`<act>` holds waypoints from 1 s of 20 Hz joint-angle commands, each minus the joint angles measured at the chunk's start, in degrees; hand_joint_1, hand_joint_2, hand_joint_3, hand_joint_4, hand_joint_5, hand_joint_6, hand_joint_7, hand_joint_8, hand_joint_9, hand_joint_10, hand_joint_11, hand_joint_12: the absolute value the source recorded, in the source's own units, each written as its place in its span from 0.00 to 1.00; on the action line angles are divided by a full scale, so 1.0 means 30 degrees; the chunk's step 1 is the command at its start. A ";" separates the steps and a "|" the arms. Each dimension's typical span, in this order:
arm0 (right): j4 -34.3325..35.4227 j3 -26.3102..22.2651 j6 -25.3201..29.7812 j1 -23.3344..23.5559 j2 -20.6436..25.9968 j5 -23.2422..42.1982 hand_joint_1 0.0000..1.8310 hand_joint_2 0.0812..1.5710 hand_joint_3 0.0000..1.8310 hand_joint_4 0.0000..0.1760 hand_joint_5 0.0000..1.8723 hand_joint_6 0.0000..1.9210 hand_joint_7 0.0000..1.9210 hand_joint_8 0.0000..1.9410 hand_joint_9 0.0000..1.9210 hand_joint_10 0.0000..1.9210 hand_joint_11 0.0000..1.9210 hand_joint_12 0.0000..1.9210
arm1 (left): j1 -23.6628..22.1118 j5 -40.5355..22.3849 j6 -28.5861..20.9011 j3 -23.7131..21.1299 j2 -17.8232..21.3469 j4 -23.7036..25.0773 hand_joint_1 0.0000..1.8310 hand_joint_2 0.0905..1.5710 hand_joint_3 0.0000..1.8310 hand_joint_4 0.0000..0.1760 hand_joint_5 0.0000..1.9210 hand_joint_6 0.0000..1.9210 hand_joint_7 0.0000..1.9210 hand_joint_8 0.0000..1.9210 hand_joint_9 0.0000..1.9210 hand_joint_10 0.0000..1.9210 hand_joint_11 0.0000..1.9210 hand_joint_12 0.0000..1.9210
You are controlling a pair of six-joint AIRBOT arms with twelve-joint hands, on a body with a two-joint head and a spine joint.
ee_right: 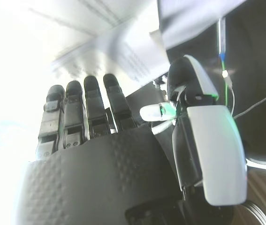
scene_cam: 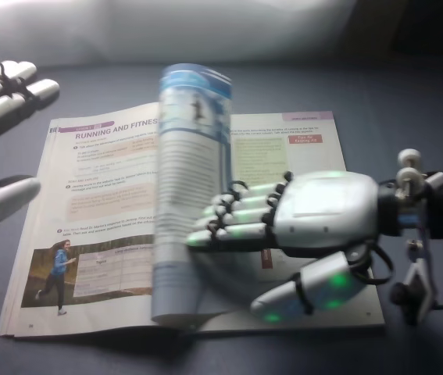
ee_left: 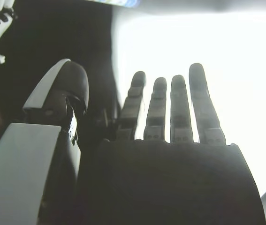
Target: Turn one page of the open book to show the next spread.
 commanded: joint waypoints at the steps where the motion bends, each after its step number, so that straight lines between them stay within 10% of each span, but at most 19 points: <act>1: 0.1063 0.0118 -0.0127 0.0304 -0.0184 0.1795 0.00 0.80 0.00 0.00 0.01 0.00 0.00 0.00 0.00 0.00 0.00 0.00 | -0.0016 -0.2729 0.0094 -0.0060 0.0239 -0.0429 0.17 0.89 0.00 0.05 0.06 0.00 0.00 0.00 0.00 0.00 0.00 0.22; 5: 0.1099 0.0702 -0.0286 0.0850 -0.1268 0.2075 0.03 0.78 0.00 0.00 0.02 0.01 0.00 0.00 0.00 0.00 0.00 0.00 | 0.0185 -0.3098 0.0278 -0.0176 0.0462 -0.0774 0.14 0.89 0.00 0.08 0.05 0.00 0.00 0.00 0.00 0.00 0.00 0.23; 7: 0.1090 0.0924 -0.0511 0.1223 -0.1859 0.2213 0.04 0.76 0.00 0.00 0.06 0.00 0.03 0.00 0.04 0.00 0.00 0.15 | 0.0397 -0.3333 0.0406 -0.0266 0.0626 -0.1124 0.14 0.90 0.00 0.15 0.05 0.00 0.00 0.00 0.00 0.00 0.00 0.16; 16: 0.0120 0.1290 -0.0847 0.3444 -0.3654 0.2961 0.01 0.77 0.00 0.00 0.01 0.00 0.00 0.00 0.00 0.00 0.00 0.00 | 0.2161 -0.5302 0.0900 -0.0845 0.1426 -0.3425 0.00 0.90 0.00 0.25 0.04 0.00 0.00 0.00 0.00 0.00 0.00 0.17; 20: 0.0196 0.1543 -0.1126 0.4525 -0.4086 0.3424 0.00 0.78 0.00 0.17 0.00 0.00 0.00 0.00 0.00 0.00 0.00 0.00 | 0.2839 -0.6127 0.1137 -0.1108 0.1881 -0.4552 0.00 0.92 0.00 0.14 0.06 0.00 0.00 0.00 0.00 0.00 0.00 0.20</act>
